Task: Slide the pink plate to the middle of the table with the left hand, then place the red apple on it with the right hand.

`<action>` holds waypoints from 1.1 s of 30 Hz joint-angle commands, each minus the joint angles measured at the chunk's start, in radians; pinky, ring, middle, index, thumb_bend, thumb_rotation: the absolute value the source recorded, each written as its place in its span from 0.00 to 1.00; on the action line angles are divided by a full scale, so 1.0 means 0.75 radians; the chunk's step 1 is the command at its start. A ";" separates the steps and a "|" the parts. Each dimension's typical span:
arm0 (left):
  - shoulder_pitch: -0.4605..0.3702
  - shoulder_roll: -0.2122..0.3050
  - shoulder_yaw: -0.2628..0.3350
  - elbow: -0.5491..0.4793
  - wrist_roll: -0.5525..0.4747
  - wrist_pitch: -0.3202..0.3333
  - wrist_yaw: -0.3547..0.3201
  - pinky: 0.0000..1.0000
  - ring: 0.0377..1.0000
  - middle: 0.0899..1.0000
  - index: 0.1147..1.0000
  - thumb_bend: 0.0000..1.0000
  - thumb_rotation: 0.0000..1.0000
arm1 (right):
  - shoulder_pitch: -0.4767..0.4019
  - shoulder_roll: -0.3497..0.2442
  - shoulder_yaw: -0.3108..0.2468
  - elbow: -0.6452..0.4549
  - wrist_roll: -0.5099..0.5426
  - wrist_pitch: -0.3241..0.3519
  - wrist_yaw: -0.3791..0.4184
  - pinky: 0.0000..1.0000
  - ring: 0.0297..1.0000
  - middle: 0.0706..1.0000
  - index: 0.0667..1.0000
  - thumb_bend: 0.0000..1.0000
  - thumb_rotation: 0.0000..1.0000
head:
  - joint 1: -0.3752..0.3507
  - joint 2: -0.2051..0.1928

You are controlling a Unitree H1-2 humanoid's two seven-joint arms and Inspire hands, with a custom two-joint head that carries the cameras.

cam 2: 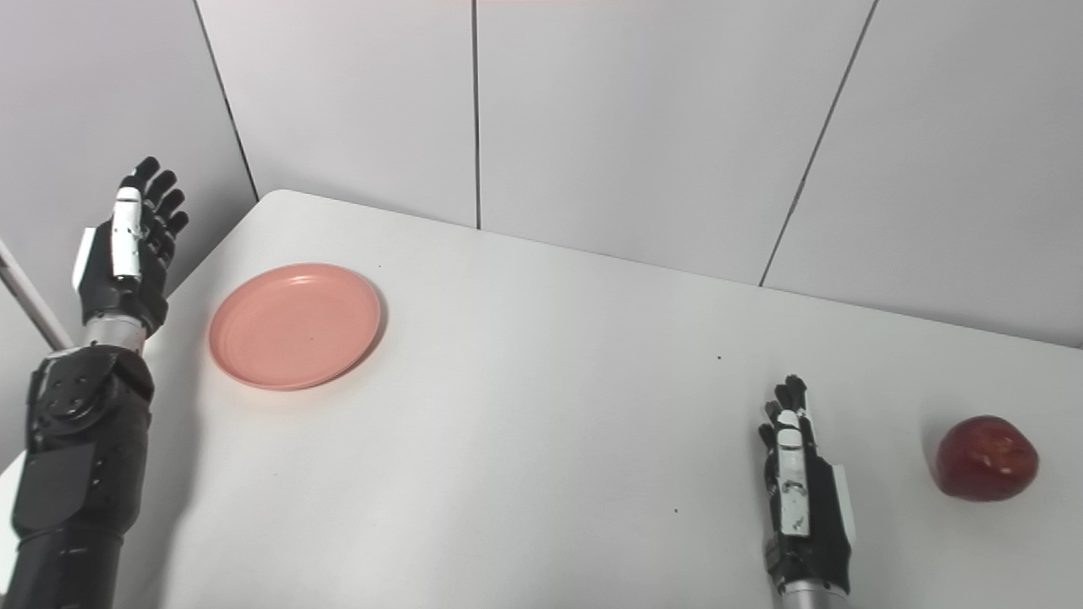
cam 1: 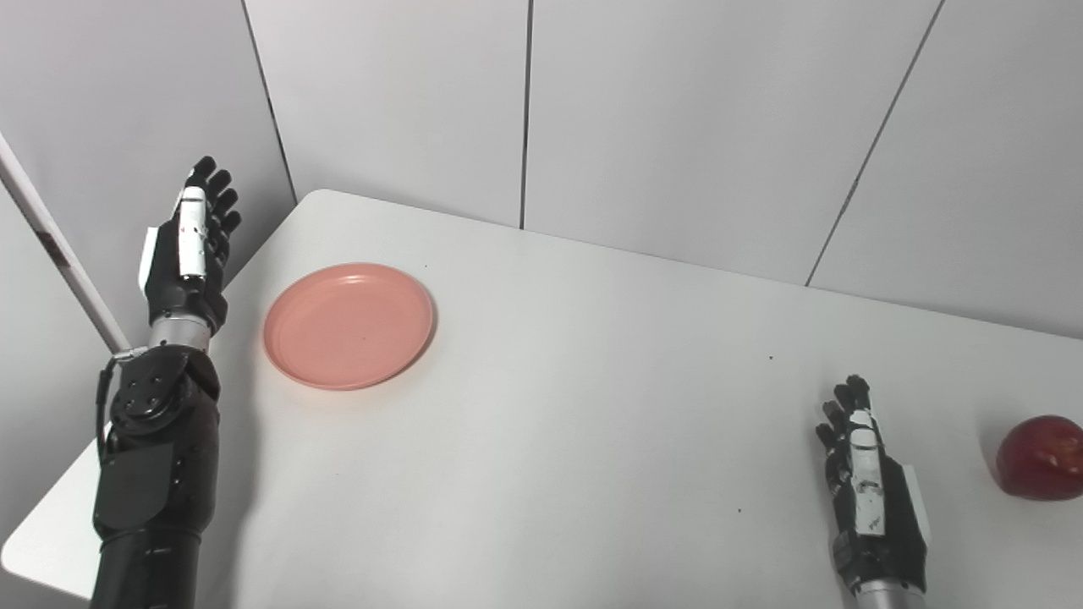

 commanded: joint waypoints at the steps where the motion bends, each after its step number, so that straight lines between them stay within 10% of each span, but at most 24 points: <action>1: -0.024 0.020 0.004 -0.009 -0.015 -0.056 -0.001 0.96 0.95 0.94 0.90 0.34 1.00 | -0.016 -0.004 -0.006 -0.037 0.004 -0.043 0.003 1.00 1.00 1.00 1.00 0.19 1.00 | -0.001 0.002; 33: -0.005 0.008 -0.018 0.304 -0.142 -0.149 -0.157 0.96 0.97 0.96 0.94 0.31 1.00 | -0.016 -0.010 -0.007 -0.035 -0.001 -0.044 0.006 1.00 1.00 1.00 1.00 0.19 1.00 | -0.002 0.018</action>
